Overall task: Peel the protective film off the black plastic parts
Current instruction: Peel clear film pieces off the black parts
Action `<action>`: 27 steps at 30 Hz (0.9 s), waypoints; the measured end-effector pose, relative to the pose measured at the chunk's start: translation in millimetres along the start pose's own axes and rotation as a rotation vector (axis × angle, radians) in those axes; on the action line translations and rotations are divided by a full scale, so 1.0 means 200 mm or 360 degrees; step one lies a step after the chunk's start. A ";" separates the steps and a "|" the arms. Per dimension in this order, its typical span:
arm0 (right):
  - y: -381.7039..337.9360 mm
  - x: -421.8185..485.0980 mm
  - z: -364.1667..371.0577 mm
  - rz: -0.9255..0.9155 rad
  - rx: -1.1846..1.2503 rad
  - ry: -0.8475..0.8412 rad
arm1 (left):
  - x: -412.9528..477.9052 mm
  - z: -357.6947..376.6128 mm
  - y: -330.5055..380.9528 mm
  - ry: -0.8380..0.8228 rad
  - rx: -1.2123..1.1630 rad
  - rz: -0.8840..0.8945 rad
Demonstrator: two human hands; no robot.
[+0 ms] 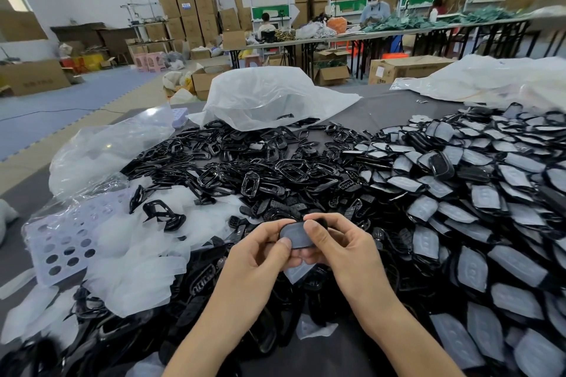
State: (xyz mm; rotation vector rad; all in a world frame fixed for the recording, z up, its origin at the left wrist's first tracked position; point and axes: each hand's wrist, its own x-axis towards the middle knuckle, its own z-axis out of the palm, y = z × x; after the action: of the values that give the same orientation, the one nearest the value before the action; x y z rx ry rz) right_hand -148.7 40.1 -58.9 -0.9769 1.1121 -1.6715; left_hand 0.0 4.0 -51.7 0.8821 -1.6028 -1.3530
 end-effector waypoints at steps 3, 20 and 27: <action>0.00 -0.01 0.00 0.0037 0.0021 -0.0059 | 0.01 -0.01 -0.01 0.0082 0.0147 0.0045; 0.02 0.02 -0.01 0.0235 0.0218 -0.0063 | 0.01 0.01 -0.02 0.0140 0.0145 0.0086; 0.04 0.03 0.00 0.0330 0.0286 -0.0149 | 0.00 0.00 0.00 0.0055 0.0132 0.0128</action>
State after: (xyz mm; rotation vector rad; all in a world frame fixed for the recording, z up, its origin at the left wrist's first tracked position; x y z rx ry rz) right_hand -149.3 33.7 -65.9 -0.7891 0.9491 -1.5130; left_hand -0.5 5.0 -52.6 0.8764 -1.6597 -1.2170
